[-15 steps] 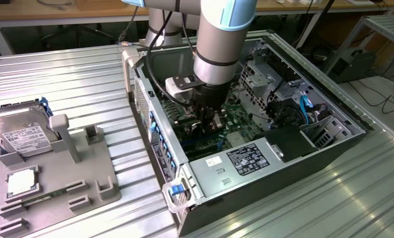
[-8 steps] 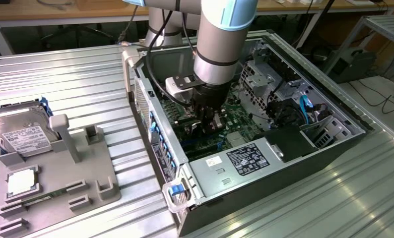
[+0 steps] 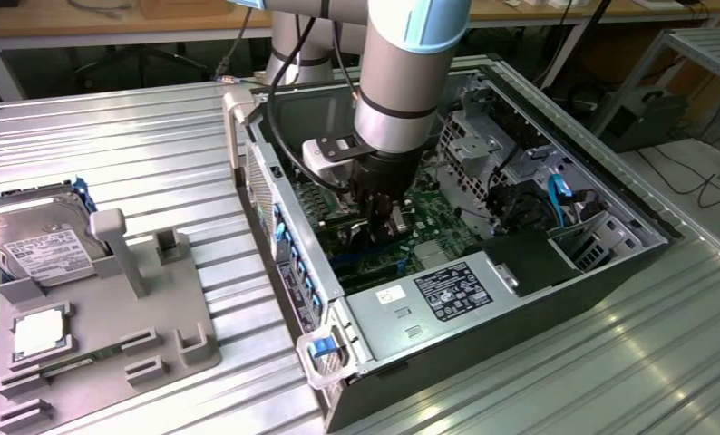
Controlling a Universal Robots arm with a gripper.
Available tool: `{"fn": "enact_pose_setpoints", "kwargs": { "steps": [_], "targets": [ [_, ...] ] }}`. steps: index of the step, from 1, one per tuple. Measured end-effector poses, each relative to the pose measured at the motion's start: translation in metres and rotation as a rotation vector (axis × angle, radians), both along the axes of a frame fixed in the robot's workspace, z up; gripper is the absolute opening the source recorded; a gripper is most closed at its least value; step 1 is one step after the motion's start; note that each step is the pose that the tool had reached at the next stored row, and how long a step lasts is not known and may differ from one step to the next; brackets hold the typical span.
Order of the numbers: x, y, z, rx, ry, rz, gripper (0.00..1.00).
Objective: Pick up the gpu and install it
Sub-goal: 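Insert the gpu into the slot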
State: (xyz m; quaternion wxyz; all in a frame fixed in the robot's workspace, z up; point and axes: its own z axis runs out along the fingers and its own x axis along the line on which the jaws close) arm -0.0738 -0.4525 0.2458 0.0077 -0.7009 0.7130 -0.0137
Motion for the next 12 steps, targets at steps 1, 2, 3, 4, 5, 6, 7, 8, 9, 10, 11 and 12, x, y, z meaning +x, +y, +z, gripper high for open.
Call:
{"fn": "enact_pose_setpoints", "kwargs": {
  "steps": [1, 2, 3, 4, 5, 6, 7, 8, 9, 10, 11, 12],
  "targets": [
    [0.0000, 0.0000, 0.0000, 0.0000, 0.0000, 0.000, 0.28],
    [0.0000, 0.0000, 0.0000, 0.0000, 0.0000, 0.000, 0.28],
    [0.0000, 0.0000, 0.0000, 0.0000, 0.0000, 0.000, 0.28],
    [0.0000, 0.0000, 0.0000, 0.0000, 0.0000, 0.000, 0.28],
    [0.0000, 0.0000, 0.0000, 0.0000, 0.0000, 0.000, 0.28],
    [0.0000, 0.0000, 0.0000, 0.0001, 0.0002, 0.000, 0.28],
    [0.0000, 0.0000, 0.0000, 0.0001, 0.0005, 0.000, 0.28],
    [-0.0001, 0.0000, 0.0000, 0.0001, 0.0006, 0.000, 0.28],
    [-0.0001, 0.0000, 0.0000, 0.0001, 0.0008, 0.001, 0.28],
    [-0.0004, 0.0000, 0.0000, -0.0001, 0.0013, 0.001, 0.28],
    [-0.0009, 0.0000, -0.0005, 0.0001, 0.0023, 0.001, 0.28],
    [-0.0013, 0.0000, -0.0008, 0.0001, 0.0032, 0.001, 0.28]
  ]
}}
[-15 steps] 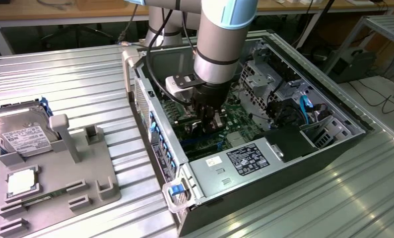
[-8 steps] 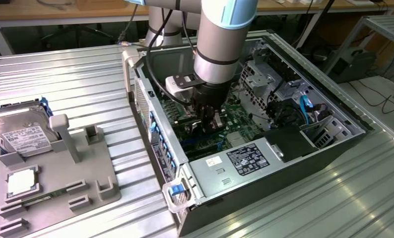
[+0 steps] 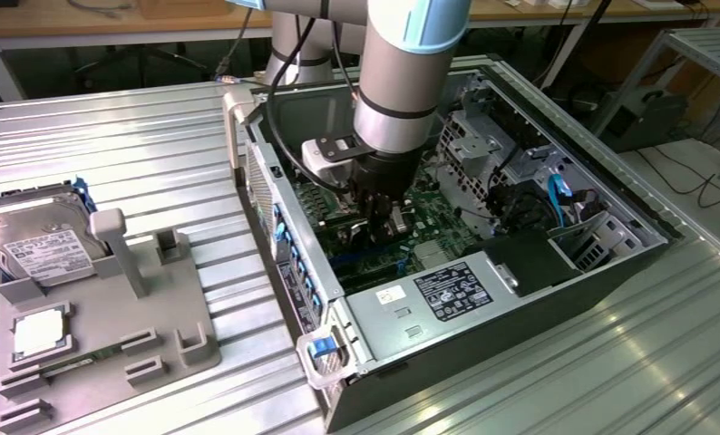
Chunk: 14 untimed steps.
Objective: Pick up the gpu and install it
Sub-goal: 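Insert the gpu into the slot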
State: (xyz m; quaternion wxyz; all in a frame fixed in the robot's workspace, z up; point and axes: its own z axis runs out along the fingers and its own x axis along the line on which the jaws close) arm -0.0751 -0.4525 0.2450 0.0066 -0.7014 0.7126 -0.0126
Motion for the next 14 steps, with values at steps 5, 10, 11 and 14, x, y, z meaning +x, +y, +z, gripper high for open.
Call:
{"fn": "enact_pose_setpoints", "kwargs": {
  "steps": [5, 10, 11, 14],
  "targets": [
    [-0.0003, 0.0001, -0.0005, 0.0000, 0.0009, 0.001, 0.28],
    [-0.0003, 0.0012, -0.0006, 0.0000, 0.0009, 0.008, 0.28],
    [-0.0003, 0.0012, -0.0006, 0.0000, 0.0009, 0.010, 0.28],
    [-0.0003, 0.0013, -0.0006, 0.0000, 0.0009, 0.012, 0.28]
  ]
}}
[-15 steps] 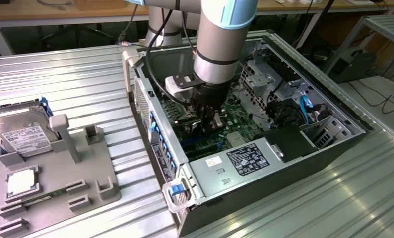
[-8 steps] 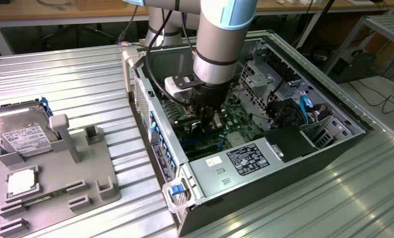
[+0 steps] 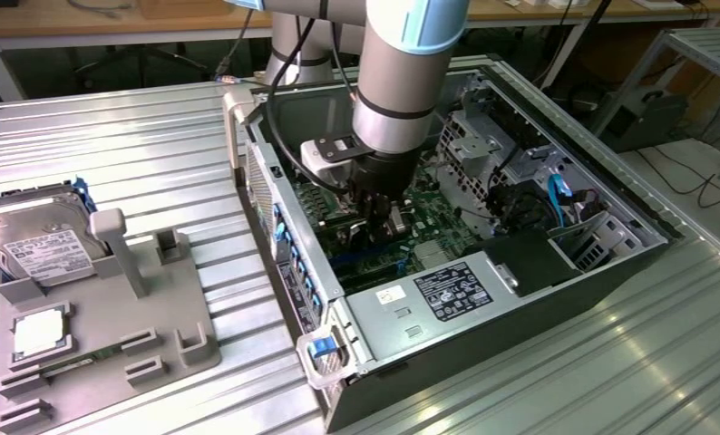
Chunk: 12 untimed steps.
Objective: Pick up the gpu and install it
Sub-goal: 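Insert the gpu into the slot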
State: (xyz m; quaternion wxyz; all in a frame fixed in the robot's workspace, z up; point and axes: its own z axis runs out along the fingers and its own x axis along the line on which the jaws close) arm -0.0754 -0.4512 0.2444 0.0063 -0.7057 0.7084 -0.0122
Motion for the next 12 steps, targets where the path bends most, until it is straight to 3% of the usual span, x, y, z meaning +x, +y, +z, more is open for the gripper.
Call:
{"fn": "enact_pose_setpoints", "kwargs": {
  "steps": [12],
  "targets": [
    [0.0000, -0.0001, 0.0000, 0.0000, 0.0000, -0.002, 0.28]
  ]
}}
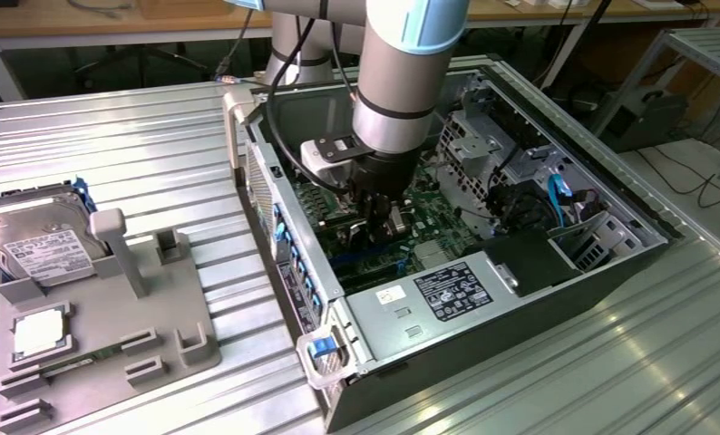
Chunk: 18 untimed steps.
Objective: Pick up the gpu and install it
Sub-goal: 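Insert the gpu into the slot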
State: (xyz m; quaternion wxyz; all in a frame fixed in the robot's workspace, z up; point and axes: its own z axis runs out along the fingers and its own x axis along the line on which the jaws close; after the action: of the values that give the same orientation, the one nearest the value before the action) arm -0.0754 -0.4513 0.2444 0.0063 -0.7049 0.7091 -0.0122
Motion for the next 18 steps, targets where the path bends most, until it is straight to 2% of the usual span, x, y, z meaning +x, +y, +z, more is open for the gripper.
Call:
{"fn": "enact_pose_setpoints", "kwargs": {
  "steps": [11, 18],
  "targets": [
    [0.0000, -0.0002, 0.0000, 0.0000, 0.0000, 0.000, 0.28],
    [0.0000, -0.0002, -0.0039, -0.0001, -0.0001, 0.000, 0.28]
  ]
}}
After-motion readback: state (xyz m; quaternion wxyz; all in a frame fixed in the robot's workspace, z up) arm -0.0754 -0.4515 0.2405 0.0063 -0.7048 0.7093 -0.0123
